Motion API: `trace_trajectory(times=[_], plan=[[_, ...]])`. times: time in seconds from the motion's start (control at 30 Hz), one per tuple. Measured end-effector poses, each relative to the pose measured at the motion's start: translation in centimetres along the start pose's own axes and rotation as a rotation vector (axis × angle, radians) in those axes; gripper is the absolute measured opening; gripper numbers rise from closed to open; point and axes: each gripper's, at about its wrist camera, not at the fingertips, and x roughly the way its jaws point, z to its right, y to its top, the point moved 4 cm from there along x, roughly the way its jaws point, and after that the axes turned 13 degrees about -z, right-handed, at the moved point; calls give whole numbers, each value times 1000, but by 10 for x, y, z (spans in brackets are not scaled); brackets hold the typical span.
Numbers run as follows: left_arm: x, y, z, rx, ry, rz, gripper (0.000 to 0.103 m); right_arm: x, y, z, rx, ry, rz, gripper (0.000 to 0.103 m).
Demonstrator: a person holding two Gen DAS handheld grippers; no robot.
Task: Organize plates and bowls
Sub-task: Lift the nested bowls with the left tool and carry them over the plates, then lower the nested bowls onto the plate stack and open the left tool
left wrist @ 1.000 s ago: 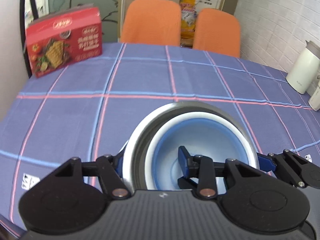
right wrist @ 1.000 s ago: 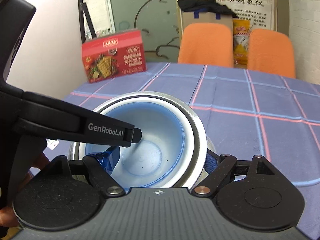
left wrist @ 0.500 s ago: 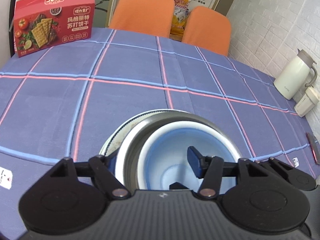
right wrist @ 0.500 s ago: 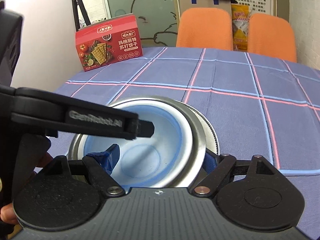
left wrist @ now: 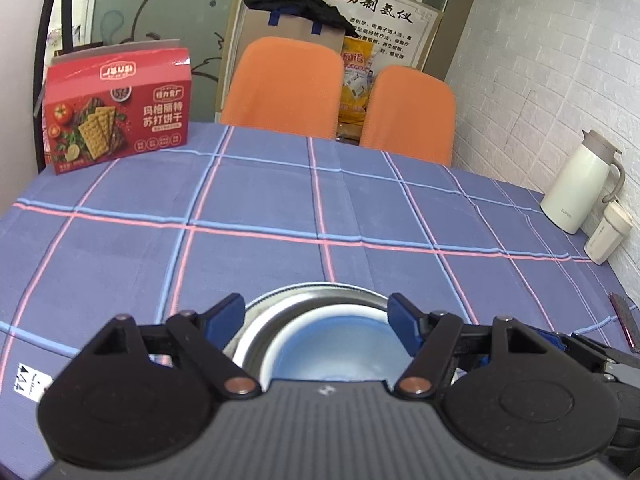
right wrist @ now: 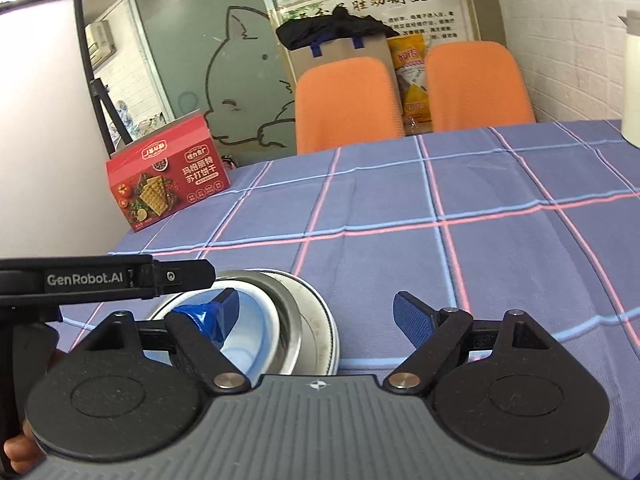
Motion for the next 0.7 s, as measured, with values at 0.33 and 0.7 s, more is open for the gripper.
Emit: trace_trajectory(times=[0.33, 0.7], plan=[[-23, -20, 20, 22, -5, 43, 71, -28, -14, 6, 10, 14, 39, 71], [-49, -53, 36, 60, 82, 95, 71, -50, -43, 7, 21, 22, 60, 72]])
